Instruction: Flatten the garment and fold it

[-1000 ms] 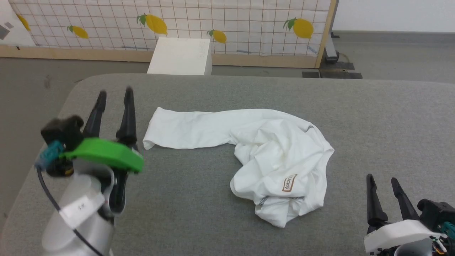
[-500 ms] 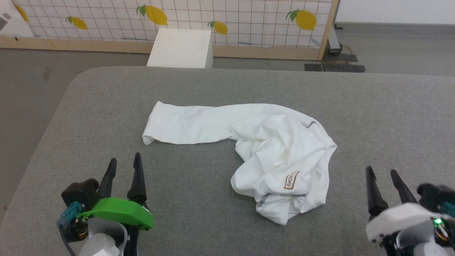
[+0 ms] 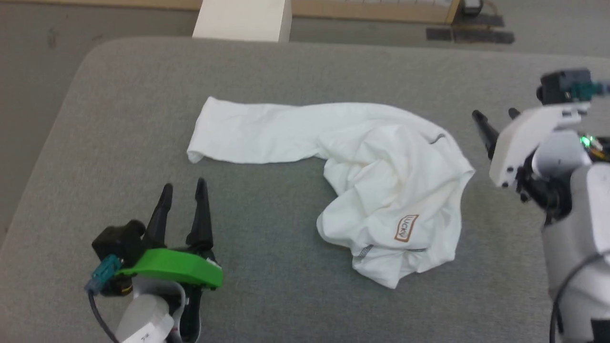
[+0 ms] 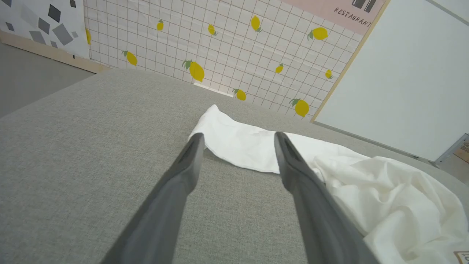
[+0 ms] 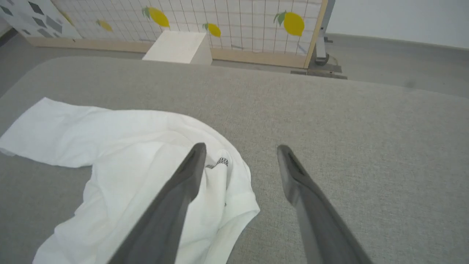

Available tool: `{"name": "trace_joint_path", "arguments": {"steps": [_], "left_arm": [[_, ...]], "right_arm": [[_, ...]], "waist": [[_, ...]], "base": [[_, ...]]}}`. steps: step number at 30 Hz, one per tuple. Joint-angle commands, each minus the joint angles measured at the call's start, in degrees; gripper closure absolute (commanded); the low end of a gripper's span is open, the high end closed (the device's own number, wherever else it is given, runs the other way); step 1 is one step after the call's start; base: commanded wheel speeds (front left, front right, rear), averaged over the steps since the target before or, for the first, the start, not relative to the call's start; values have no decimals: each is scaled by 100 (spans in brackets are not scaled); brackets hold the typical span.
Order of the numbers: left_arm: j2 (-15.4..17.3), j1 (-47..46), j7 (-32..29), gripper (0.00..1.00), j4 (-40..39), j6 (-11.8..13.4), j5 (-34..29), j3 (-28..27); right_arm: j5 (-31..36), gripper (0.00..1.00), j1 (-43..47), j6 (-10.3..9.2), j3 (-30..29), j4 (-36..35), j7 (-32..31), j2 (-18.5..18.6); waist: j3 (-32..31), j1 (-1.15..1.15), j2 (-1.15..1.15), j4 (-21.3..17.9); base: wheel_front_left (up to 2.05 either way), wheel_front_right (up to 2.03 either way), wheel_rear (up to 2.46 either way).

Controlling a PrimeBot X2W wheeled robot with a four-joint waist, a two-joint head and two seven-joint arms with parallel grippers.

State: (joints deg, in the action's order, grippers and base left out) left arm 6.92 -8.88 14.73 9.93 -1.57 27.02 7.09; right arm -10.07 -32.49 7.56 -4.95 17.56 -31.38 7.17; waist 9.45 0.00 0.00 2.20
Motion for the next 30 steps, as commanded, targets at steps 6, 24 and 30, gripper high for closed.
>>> {"name": "trace_joint_path", "arguments": {"steps": [6, 24, 30], "left_arm": [[-203, -399, 27, 0, 62, -272, -114, 55], [-396, -596, 27, 0, 475, -531, -195, 0], [-399, -453, 27, 0, 574, -550, -220, -69]], "right_arm": [[549, 0, -713, -8, 105, 799, -1411, 515], [147, 100, -427, -8, 121, 827, -1170, 683], [-212, 100, 176, -8, -656, -126, -417, 623]], "waist": [[873, 0, 0, 814], [796, 0, 0, 730], [279, 0, 0, 386]], "base": [[0, 0, 0], [0, 0, 0], [0, 0, 0]]}}
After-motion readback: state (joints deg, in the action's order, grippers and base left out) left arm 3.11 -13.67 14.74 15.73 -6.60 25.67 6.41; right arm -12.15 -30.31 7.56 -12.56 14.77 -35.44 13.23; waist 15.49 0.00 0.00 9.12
